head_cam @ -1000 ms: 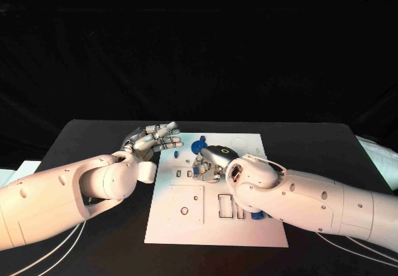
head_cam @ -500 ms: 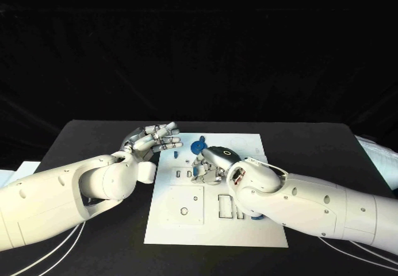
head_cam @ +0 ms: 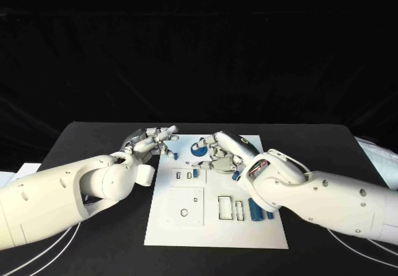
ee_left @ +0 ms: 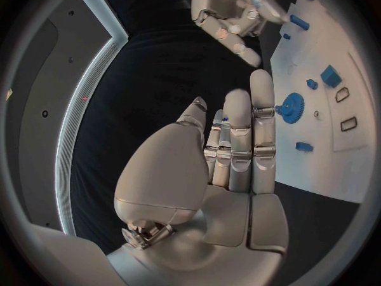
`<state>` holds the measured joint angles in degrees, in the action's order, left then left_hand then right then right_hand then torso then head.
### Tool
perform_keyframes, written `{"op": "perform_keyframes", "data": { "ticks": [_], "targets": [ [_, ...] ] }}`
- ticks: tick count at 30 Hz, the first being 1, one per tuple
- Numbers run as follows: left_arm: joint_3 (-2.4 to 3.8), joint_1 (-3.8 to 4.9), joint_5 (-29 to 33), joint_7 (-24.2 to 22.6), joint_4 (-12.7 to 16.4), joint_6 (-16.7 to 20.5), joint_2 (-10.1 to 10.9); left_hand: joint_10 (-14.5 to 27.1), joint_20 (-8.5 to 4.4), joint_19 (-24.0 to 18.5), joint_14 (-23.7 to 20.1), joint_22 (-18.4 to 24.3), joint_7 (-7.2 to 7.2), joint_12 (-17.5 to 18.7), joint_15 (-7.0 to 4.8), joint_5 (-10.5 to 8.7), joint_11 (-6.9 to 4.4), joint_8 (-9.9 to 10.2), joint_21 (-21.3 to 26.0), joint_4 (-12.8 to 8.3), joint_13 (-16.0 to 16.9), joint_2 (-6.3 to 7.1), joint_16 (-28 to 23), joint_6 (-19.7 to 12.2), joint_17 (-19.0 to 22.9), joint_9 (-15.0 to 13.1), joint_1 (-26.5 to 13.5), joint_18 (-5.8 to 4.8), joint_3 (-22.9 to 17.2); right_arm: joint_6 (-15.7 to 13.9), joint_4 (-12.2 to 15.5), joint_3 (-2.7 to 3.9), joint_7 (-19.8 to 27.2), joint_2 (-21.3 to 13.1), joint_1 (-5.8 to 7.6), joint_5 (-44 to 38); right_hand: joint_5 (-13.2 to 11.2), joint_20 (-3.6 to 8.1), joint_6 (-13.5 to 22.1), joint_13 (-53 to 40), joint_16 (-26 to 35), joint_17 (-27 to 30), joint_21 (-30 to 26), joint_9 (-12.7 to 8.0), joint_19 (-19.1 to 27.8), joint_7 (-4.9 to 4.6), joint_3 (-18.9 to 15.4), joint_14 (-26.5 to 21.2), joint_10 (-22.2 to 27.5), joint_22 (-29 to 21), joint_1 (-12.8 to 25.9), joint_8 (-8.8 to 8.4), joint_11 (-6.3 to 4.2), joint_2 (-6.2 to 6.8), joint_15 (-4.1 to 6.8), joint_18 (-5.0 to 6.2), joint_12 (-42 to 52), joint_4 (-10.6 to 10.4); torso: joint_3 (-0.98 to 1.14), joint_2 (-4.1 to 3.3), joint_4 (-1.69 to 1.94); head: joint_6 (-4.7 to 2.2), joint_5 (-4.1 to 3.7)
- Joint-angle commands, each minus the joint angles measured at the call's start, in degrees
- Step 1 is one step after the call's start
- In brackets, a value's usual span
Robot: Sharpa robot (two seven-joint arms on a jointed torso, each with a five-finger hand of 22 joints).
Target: Assemble the parts on the task board
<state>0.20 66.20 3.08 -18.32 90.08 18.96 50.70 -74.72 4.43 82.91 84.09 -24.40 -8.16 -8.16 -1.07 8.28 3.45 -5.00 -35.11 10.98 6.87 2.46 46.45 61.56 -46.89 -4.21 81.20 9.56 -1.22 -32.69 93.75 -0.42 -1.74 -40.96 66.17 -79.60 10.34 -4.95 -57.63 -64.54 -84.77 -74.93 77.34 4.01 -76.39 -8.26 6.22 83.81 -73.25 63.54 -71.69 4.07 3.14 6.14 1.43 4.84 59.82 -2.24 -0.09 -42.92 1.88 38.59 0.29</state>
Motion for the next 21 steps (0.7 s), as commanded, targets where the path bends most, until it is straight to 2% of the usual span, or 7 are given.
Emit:
{"op": "perform_keyframes", "data": {
  "ticks": [1,3,9,11,15,16,21],
  "targets": [
    [0.05,0.54,-12.7,11.0,-0.7,-3.2,-0.3,-2.7,-0.89,1.7,3.8,-13.1,1.02,-2.4,-1.03,-0.16,-0.74,-0.2,-12.1,0.3,2.4,0.39,16.3,0.8,-15.7,-0.3,-0.4,-1.93,0.3,1.7,1.1,0.20,9.5,-2.8,2.02,17.8,0.4,-0.08,0.4,0.6,0.8,-4.6,-0.8,0.0,0.8,0.08,0.2,3.8,0.8,-1.2,-1.2,-0.03,0.04,-1.36,-0.35,0.76,-0.6,0.5,0.22,0.67,-0.27,0.15,0.21],
    [0.05,1.48,-18.6,18.6,-1.6,-5.6,-0.7,-4.3,-1.88,1.7,4.1,-22.8,2.39,-8.2,-1.24,-0.15,-1.83,-1.4,-21.1,0.8,7.6,0.80,27.7,1.4,-26.9,-1.0,-1.4,-2.94,1.2,2.9,1.6,0.24,10.3,-5.2,3.66,23.9,0.2,-0.07,0.5,0.8,1.0,-4.3,-1.0,0.0,0.9,0.02,0.5,3.7,1.0,-1.4,-2.1,0.01,0.06,-2.16,-0.36,0.81,-0.8,0.8,0.29,1.03,-0.37,0.33,0.23],
    [0.04,4.70,-42.0,39.2,-3.7,-16.3,-2.5,0.3,-1.81,-0.5,3.6,-34.1,2.37,-21.3,-1.78,-1.65,-2.31,-4.6,-31.3,3.3,20.5,1.07,33.3,1.4,-32.9,-2.9,-4.8,-4.13,3.5,3.6,1.9,0.27,11.4,-11.1,7.15,35.1,0.3,-0.07,0.3,0.6,1.2,-4.1,-1.0,0.0,0.8,0.01,0.5,3.7,0.8,-1.4,-2.4,0.12,0.06,-2.86,-0.36,0.80,-0.5,0.8,0.59,1.95,-0.72,0.77,0.64],
    [0.03,5.44,-45.8,43.1,-4.1,-18.3,-3.1,3.6,-1.76,-0.8,4.2,-39.1,3.13,-29.4,-2.36,-1.68,-2.89,-7.0,-35.7,4.8,28.4,0.56,36.4,0.8,-35.9,-4.3,-4.5,-4.39,4.3,3.4,1.9,0.27,11.5,-12.3,7.59,36.8,0.5,-0.07,0.3,0.7,1.4,-3.9,-1.1,0.0,0.8,0.01,0.3,3.6,0.7,-1.5,-2.2,0.14,0.07,-2.88,-0.36,0.82,-0.4,0.7,0.73,2.15,-0.80,0.84,0.86],
    [0.01,6.63,-51.7,49.1,-5.1,-21.1,-4.9,-0.1,-2.11,1.1,5.8,-47.5,3.67,-44.4,-2.60,-2.23,-3.60,-10.9,-42.1,5.4,43.0,-0.35,43.1,2.0,-42.6,-6.8,-7.2,-5.71,5.8,3.1,1.5,0.26,11.4,-13.8,8.08,38.9,0.6,-0.07,0.3,0.8,1.6,-3.6,-1.2,0.0,1.0,0.02,0.1,3.6,0.7,-1.8,-2.1,0.16,0.06,-2.88,-0.36,0.88,-0.5,0.6,0.91,2.36,-0.97,1.03,1.45],
    [0.00,6.90,-53.7,50.6,-5.8,-21.4,-5.8,-2.4,-2.15,3.3,5.9,-53.8,3.90,-51.4,-3.05,-2.39,-4.21,-12.8,-46.8,5.5,50.0,-0.94,43.5,2.2,-43.1,-8.2,-8.3,-7.03,6.3,3.1,1.4,0.25,11.2,-14.1,8.18,39.3,0.6,-0.06,0.3,0.9,1.6,-3.5,-1.3,0.0,1.0,0.02,0.1,3.5,0.7,-1.9,-2.1,0.16,0.06,-2.88,-0.36,0.90,-0.6,0.6,0.91,2.41,-0.98,1.04,1.61],
    [-0.01,7.28,-56.9,53.9,-7.3,-22.1,-8.2,-3.2,-2.66,3.9,5.9,-56.8,4.99,-58.8,-3.47,-2.50,-4.38,-18.5,-49.0,5.4,57.5,-1.84,43.5,0.1,-43.1,-13.7,-10.3,-7.54,8.3,3.0,1.1,0.22,11.2,-14.3,8.30,39.8,0.8,-0.06,0.3,1.1,1.9,-3.1,-1.5,0.0,1.2,0.03,0.0,3.5,0.9,-2.3,-2.0,0.17,0.05,-2.95,-0.35,0.97,-0.8,0.5,0.95,2.61,-1.00,1.36,1.54]
  ]
}}
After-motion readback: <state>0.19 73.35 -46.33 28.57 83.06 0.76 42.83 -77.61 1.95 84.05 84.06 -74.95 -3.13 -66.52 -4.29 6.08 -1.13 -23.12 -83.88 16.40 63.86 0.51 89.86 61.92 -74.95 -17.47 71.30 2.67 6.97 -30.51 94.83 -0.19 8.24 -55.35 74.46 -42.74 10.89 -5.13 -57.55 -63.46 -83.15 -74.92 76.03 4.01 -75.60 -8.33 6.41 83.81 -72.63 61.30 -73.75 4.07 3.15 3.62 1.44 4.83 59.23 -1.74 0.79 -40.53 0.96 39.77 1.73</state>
